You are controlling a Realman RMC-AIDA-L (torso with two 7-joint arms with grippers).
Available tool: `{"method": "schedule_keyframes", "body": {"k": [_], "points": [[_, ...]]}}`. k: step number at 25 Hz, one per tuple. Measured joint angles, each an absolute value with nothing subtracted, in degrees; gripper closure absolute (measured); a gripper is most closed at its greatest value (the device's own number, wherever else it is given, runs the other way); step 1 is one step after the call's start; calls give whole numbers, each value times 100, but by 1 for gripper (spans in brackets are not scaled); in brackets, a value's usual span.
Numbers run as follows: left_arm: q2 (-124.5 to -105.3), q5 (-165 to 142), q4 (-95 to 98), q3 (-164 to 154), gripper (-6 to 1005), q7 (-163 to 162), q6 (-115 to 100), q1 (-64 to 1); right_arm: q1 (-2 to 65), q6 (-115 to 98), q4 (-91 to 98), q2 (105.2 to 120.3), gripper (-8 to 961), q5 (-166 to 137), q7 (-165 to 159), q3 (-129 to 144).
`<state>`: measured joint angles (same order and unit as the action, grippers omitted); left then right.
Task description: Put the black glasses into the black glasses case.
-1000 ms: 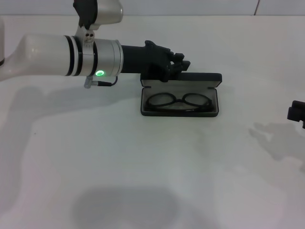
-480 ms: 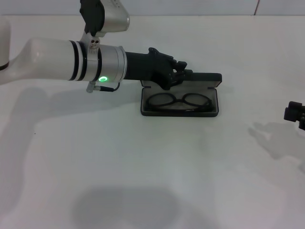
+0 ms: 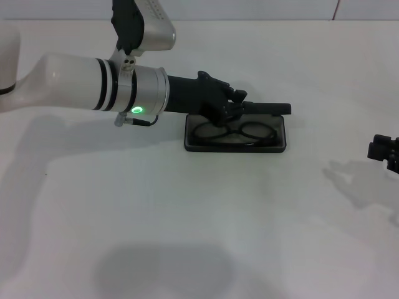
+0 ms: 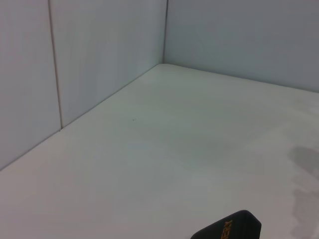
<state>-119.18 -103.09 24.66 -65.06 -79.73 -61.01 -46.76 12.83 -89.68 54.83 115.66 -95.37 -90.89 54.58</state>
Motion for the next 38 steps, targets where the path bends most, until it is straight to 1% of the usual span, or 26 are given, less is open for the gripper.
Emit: {"method": "schedule_keyframes", "body": {"k": [18, 22, 26, 28, 29, 30, 31, 34, 35, 36, 38], "points": [[-11964, -10328, 2435, -6942, 766, -8023, -6368, -4494, 1283, -9023, 5411, 11565, 724, -9544, -9078, 5473], [-11992, -10131, 2908, -6962, 738, -7996, -6935, -4322, 1278, -9063, 5410, 11566, 722, -9548, -9079, 5476], [-11991, -9516, 3693, -6965, 710, -8109, -7789, -3835, 1317, -9214, 5386, 11564, 721, -9557, -9037, 5488], [-11929, -8896, 4137, -6841, 697, -7656, -8722, -3328, 1332, -9403, 5385, 11573, 720, -9461, -8842, 5491], [-11929, -8896, 4137, -6841, 690, -7656, -8722, -3328, 1339, -9510, 5385, 11577, 719, -9391, -8715, 5493], [-11915, -8532, 4212, -6670, 683, -7038, -9290, -2991, 1352, -9626, 5383, 11580, 719, -9323, -8600, 5493], [-11915, -8532, 4212, -6670, 676, -7038, -9290, -2991, 1374, -9741, 5377, 11586, 718, -9258, -8488, 5496], [-11914, -8178, 4175, -6369, 655, -6665, -9858, -2545, 1474, -10113, 5291, 11604, 717, -8982, -8210, 5584], [-11895, -8136, 4106, -6278, 648, -6671, -10035, -2417, 1558, -10304, 5128, 11603, 678, -8666, -8018, 5733], [-11861, -8125, 4037, -6230, 566, -6691, -10174, -2346, 1558, -10304, 5128, 11603, 640, -8666, -8018, 5733], [-11718, -8108, 3761, -6173, 401, -6721, -10606, -2250, 1770, -10530, 4749, 11596, 563, -8175, -7675, 5958]]}}
